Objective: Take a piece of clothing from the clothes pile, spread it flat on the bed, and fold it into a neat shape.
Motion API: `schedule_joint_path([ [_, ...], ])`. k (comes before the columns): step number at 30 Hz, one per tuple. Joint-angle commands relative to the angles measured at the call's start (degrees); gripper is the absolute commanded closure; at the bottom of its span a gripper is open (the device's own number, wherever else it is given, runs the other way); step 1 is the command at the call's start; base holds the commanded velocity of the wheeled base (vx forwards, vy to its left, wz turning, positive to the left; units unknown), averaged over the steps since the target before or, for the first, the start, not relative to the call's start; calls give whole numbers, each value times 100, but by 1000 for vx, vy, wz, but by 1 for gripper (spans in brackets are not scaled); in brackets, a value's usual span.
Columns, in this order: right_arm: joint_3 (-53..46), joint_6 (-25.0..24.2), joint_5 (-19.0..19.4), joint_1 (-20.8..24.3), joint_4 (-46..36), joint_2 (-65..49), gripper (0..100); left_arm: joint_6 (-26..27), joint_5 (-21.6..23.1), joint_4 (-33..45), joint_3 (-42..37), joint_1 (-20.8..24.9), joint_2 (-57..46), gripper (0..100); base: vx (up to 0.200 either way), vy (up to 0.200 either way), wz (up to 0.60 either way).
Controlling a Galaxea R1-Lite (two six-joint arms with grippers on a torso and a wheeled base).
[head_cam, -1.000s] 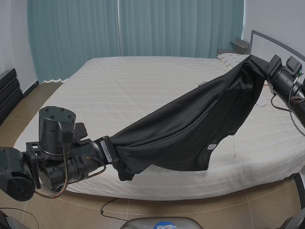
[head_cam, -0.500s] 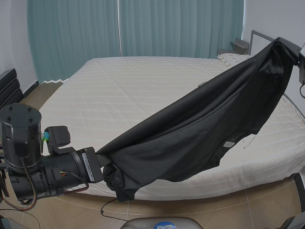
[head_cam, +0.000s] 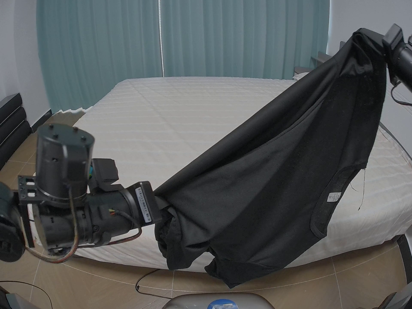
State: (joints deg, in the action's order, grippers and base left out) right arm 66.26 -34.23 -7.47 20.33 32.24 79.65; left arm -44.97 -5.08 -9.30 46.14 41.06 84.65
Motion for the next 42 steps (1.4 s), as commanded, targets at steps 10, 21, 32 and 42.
schedule_joint_path([
  [10, 968, 417, -220, -73, 942, 2292, 100, -495, 86, -63, 1318, -529, 1950, 100, 100, 0, 0],
  [21, 1082, 408, -263, -56, 1267, 3021, 100, -688, 122, -72, 1591, -801, 2433, 100, 18, 0, 0],
  [32, 1135, 417, -290, 14, 1434, 3715, 100, -697, 271, -72, 1679, -1003, 2925, 100, 145, 0, 0],
  [42, 1812, 365, -597, 14, 1645, 5403, 100, -961, 262, -573, 2189, -1205, 3954, 100, 0, 0, 0],
])
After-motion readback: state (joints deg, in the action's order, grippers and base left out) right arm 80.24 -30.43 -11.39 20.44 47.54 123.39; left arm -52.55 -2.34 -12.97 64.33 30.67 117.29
